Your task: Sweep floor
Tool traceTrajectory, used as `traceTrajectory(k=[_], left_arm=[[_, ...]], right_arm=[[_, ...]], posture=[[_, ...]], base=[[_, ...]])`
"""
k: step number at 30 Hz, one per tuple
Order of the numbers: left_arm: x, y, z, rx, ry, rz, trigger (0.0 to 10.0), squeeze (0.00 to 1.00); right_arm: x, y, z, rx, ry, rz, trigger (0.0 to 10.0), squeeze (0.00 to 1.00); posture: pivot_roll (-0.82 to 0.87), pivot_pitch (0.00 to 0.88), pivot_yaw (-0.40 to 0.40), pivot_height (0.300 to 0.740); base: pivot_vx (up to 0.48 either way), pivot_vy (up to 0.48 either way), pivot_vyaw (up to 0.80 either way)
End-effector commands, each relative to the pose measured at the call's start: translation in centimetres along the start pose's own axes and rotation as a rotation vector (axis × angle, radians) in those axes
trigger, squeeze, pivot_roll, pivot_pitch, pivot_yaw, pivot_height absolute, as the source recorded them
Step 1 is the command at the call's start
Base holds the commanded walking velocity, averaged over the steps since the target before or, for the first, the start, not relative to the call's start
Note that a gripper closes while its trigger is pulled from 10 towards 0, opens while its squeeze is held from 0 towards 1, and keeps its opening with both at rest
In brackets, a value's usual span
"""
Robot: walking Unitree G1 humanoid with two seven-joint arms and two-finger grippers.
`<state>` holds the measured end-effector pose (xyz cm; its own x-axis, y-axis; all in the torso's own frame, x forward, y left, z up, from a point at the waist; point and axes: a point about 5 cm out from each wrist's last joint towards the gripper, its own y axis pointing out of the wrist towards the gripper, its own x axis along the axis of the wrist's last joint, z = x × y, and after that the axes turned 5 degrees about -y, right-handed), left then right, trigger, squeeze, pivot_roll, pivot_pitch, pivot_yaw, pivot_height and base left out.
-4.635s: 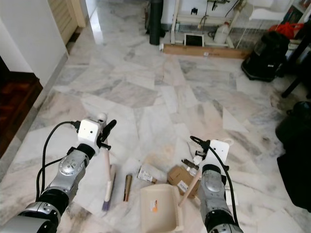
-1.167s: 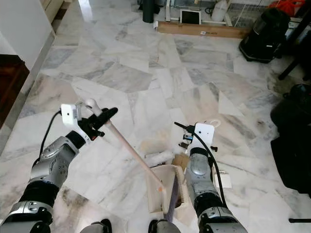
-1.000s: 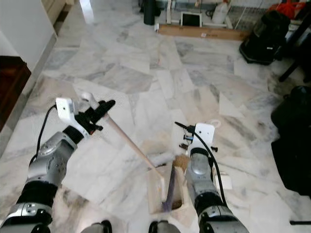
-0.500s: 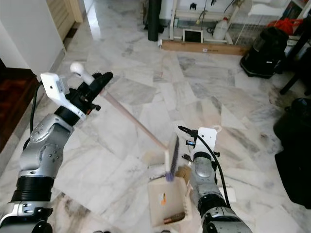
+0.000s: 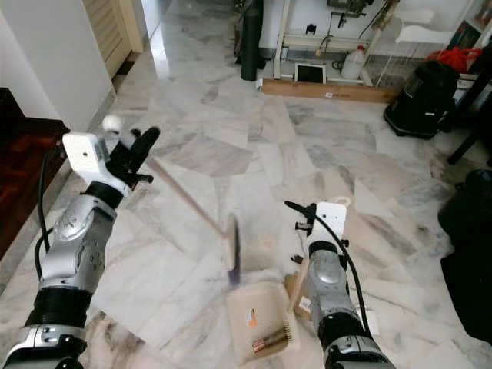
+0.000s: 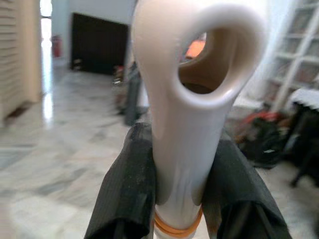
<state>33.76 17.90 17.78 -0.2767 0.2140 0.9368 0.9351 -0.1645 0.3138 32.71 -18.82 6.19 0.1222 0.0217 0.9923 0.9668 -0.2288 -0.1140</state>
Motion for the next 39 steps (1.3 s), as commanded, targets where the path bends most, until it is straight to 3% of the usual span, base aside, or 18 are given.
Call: traceTrajectory(k=[1, 9, 15, 21, 39], left_arm=[[1.0, 0.0, 0.6, 0.028, 0.065, -0.066, 10.0, 0.0], [-0.1, -1.5, 2.5, 0.13, 0.121, -0.042, 10.0, 0.0], [-2.1, -2.6, 2.2, 0.135, 0.194, 0.001, 10.0, 0.0], [-3.6, -3.8, 2.4, 0.175, 0.183, 0.041, 10.0, 0.0], [-4.5, -4.2, 1.3, 0.137, 0.202, 0.038, 10.0, 0.0]], right_arm=[[1.3, 0.3, 0.1, -0.003, 0.047, -0.058, 10.0, 0.0], [2.2, 0.3, 0.9, 0.017, 0.12, -0.088, 10.0, 0.0], [2.4, 0.1, 0.5, 0.011, 0.131, -0.104, 10.0, 0.0], [2.7, -0.2, 0.1, -0.006, 0.117, -0.145, 10.0, 0.0], [1.6, -1.4, -1.1, -0.066, 0.085, -0.148, 10.0, 0.0]], posture=[[0.02, 0.0, -0.046, 0.74], [0.02, 0.0, -0.047, 0.74], [0.02, 0.0, -0.054, 0.74], [0.01, 0.0, -0.054, 0.74], [0.01, 0.0, -0.048, 0.74]], base=[[0.0, 0.0, 0.0], [0.0, 0.0, 0.0], [0.0, 0.0, 0.0], [0.0, 0.0, 0.0], [0.0, 0.0, 0.0]])
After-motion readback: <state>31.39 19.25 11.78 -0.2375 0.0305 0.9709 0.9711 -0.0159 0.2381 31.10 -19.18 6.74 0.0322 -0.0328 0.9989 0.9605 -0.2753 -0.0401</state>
